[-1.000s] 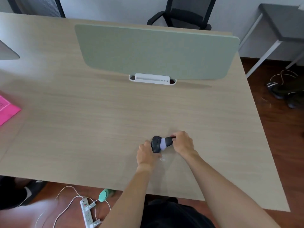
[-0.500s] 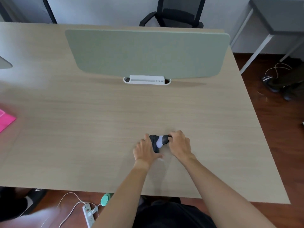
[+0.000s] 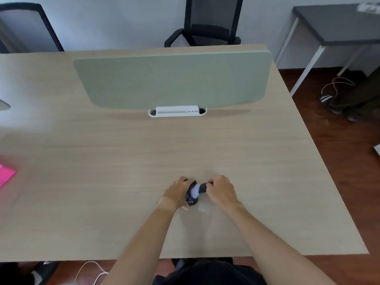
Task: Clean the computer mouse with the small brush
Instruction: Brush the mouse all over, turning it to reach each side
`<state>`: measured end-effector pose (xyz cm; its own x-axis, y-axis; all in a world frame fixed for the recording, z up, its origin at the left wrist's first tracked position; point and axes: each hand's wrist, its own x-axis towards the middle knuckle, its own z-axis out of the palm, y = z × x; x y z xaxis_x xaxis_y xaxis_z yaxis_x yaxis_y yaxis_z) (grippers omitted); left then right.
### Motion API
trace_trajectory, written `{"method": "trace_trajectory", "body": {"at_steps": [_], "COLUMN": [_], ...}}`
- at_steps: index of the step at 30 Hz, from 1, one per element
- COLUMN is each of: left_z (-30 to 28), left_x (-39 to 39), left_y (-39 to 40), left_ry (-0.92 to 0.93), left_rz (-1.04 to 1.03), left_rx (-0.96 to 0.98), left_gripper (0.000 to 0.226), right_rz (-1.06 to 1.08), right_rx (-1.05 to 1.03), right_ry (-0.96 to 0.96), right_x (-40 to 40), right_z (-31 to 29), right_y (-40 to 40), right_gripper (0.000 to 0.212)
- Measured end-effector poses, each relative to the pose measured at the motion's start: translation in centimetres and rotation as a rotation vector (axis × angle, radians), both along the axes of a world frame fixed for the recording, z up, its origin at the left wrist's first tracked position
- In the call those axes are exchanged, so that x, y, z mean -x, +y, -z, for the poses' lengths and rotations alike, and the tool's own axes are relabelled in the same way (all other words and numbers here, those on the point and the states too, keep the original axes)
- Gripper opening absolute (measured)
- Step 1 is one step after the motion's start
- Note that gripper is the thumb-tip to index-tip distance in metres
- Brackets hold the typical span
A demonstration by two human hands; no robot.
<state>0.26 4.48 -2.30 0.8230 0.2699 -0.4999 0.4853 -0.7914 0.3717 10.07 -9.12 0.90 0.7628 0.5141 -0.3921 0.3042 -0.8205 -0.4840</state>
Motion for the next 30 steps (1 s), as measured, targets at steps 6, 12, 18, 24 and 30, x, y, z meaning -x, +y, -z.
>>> {"method": "trace_trajectory", "body": {"at_steps": [6, 12, 18, 24, 30], "left_z": [-0.4, -0.3, -0.4, 0.0, -0.1], "left_x": [0.1, 0.8, 0.7, 0.7, 0.2], "left_y": [-0.5, 0.2, 0.9, 0.9, 0.7], "left_ry": [0.064, 0.034, 0.008, -0.022, -0.032], "left_rz": [0.004, 0.15, 0.096, -0.01, -0.125], "left_rx": [-0.195, -0.282, -0.171, -0.155, -0.084], "left_gripper": [0.096, 0.085, 0.068, 0.062, 0.046], "right_rz": [-0.114, -0.04, -0.092, -0.124, -0.183], "right_rx": [-0.046, -0.04, -0.167, -0.068, -0.142], "right_ry": [0.051, -0.017, 0.124, -0.091, 0.071], "right_x": [1.0, -0.1, 1.5, 0.4, 0.9], "right_z": [-0.2, -0.2, 0.2, -0.3, -0.6], "right_y": [0.1, -0.8, -0.3, -0.7, 0.0], "right_gripper": [0.017, 0.024, 0.015, 0.022, 0.021]}}
